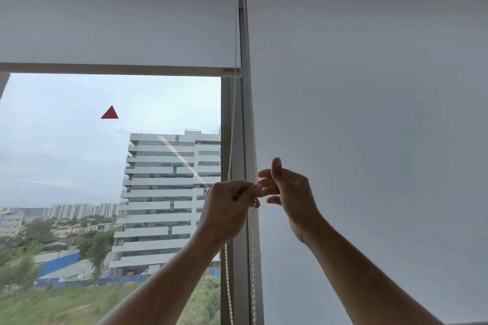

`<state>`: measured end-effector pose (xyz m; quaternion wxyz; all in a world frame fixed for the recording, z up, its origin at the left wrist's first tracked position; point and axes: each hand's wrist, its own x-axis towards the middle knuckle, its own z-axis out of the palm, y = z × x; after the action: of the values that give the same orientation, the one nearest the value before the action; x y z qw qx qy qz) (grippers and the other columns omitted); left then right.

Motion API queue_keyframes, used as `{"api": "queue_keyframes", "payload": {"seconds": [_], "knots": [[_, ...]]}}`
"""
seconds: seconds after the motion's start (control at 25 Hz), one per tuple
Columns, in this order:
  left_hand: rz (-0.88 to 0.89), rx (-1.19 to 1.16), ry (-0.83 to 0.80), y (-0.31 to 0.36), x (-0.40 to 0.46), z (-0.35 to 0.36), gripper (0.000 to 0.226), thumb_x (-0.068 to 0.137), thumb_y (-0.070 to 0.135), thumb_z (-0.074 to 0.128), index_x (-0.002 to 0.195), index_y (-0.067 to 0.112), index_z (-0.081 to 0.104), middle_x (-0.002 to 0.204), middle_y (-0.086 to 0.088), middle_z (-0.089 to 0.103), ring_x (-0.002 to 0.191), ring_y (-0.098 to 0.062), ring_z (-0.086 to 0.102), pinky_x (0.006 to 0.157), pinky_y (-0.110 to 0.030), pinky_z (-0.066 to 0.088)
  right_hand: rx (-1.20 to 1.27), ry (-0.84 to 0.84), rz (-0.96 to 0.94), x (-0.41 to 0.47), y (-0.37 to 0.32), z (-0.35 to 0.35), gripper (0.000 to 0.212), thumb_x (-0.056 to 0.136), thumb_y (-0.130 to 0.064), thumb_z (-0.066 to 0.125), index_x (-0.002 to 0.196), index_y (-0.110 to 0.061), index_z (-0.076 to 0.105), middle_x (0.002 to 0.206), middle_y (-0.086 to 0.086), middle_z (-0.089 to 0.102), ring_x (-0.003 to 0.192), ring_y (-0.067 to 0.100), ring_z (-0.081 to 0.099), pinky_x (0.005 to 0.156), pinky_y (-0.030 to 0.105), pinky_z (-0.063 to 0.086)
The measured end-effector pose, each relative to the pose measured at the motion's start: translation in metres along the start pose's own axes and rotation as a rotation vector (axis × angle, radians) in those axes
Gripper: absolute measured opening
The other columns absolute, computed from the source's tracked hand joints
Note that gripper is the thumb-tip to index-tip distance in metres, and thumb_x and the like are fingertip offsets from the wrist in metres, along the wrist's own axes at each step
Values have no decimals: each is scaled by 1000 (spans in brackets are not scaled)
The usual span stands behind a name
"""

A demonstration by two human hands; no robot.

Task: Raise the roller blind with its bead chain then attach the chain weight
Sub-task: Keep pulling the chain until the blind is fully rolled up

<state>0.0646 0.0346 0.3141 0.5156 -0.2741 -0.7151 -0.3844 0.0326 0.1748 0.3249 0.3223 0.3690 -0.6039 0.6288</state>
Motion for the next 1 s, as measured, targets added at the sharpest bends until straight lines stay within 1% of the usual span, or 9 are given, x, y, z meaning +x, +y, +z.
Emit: {"api": "queue_keyframes", "payload": {"seconds": [0.16, 0.24, 0.32, 0.4, 0.56, 0.68, 0.76, 0.84, 1.0], "knots": [[-93, -106, -40, -14, -24, 7, 21, 88, 25, 70, 68, 20, 75, 57, 10, 71, 51, 3, 60, 54, -7, 42, -96, -91, -11, 25, -29, 16, 33, 103, -41, 41, 99, -21, 67, 77, -5, 76, 68, 7, 71, 63, 21, 51], [-104, -121, -39, -18, -30, 8, 20, 88, 24, 70, 68, 22, 76, 58, 9, 71, 52, 3, 61, 56, -7, 42, -98, -83, -20, 29, -36, 24, 29, 105, -23, 42, 91, -19, 66, 64, -6, 70, 56, 3, 66, 59, 18, 46], [-81, -110, -50, -20, -30, 7, 19, 87, 26, 71, 69, 24, 76, 59, 9, 71, 55, 3, 62, 58, -6, 43, -95, -21, -44, 27, -34, 27, 34, 102, -8, 41, 79, -20, 63, 55, -5, 63, 49, 4, 61, 58, 18, 45], [-57, -117, -102, -22, -30, 5, 16, 85, 36, 70, 74, 27, 77, 64, 9, 74, 62, 1, 67, 64, -8, 45, -121, 27, -85, 23, -30, 27, 37, 100, -5, 42, 74, -22, 62, 53, -5, 60, 47, 5, 59, 57, 17, 47], [-27, -62, -227, -30, -29, 0, 48, 77, 74, 55, 82, 32, 78, 86, 18, 77, 87, -1, 71, 81, -27, 51, -159, 25, -142, 12, -21, 30, 37, 102, -9, 45, 73, -22, 63, 53, -7, 61, 48, 3, 60, 54, 12, 47], [-22, -145, -70, -33, -17, -6, 69, 76, 81, 40, 78, 24, 78, 80, 12, 78, 80, -4, 72, 78, -33, 50, -174, 9, -134, 4, -12, 29, 37, 102, -11, 46, 71, -23, 63, 53, -7, 61, 49, 2, 61, 56, 13, 47], [-37, -128, 73, -29, 0, -8, 70, 82, 76, 38, 76, 19, 78, 76, 5, 78, 74, -6, 72, 77, -34, 53, -175, -8, -134, -2, -6, 27, 37, 103, -13, 46, 71, -22, 63, 51, -7, 61, 49, 3, 62, 59, 15, 48], [-44, -81, 144, -20, 17, -9, 59, 91, 61, 43, 81, 15, 78, 80, 0, 78, 76, -8, 72, 79, -35, 57, -165, -21, -138, -9, -1, 27, 38, 104, -14, 45, 70, -19, 63, 49, -6, 60, 49, 4, 61, 62, 17, 50], [-44, -128, 75, 2, 43, -5, 28, 86, 42, 59, 79, 21, 76, 74, 8, 74, 65, 4, 68, 67, -14, 55, -138, -57, -117, -27, 15, 29, 42, 104, -18, 44, 66, -22, 60, 48, -6, 61, 48, 7, 61, 64, 25, 53]]}}
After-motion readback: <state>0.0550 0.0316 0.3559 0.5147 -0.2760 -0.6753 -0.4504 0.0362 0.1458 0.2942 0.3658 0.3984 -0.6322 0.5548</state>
